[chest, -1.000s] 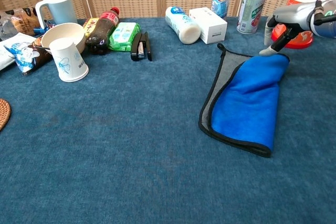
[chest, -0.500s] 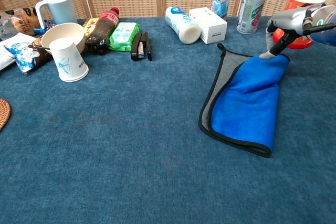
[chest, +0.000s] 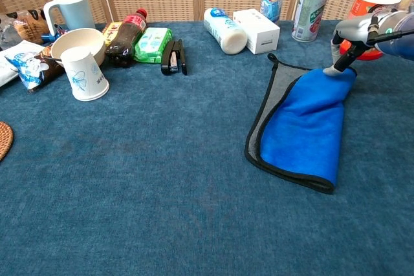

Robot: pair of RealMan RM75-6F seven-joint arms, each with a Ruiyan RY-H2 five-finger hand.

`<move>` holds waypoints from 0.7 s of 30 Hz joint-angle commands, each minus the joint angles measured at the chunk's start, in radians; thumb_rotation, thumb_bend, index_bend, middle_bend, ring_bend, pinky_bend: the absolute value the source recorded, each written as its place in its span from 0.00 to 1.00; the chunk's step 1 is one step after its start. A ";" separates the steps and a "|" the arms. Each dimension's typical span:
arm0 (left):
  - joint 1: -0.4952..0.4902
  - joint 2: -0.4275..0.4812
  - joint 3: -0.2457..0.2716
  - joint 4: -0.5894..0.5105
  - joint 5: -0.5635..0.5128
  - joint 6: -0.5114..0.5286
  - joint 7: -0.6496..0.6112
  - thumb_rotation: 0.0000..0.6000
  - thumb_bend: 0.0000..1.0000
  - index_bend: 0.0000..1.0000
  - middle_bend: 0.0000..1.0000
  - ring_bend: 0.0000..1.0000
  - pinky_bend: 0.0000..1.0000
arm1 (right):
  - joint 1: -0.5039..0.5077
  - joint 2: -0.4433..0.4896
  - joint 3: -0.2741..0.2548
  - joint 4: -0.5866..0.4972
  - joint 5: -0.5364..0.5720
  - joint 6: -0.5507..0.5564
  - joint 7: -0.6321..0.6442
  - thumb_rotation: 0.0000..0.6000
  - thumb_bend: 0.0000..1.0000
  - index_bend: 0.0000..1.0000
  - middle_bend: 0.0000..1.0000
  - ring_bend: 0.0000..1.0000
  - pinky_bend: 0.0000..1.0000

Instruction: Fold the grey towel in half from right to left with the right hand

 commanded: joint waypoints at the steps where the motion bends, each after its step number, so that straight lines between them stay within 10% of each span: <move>1: -0.002 0.000 -0.001 -0.002 -0.002 -0.004 0.002 1.00 0.20 0.01 0.00 0.00 0.02 | 0.004 -0.007 -0.003 0.012 0.006 -0.004 -0.007 0.49 0.35 0.41 0.00 0.00 0.27; 21: -0.009 0.003 -0.003 -0.004 -0.005 -0.018 -0.004 1.00 0.20 0.01 0.00 0.00 0.02 | 0.014 -0.027 -0.005 0.045 0.022 -0.032 -0.015 0.48 0.40 0.53 0.00 0.00 0.27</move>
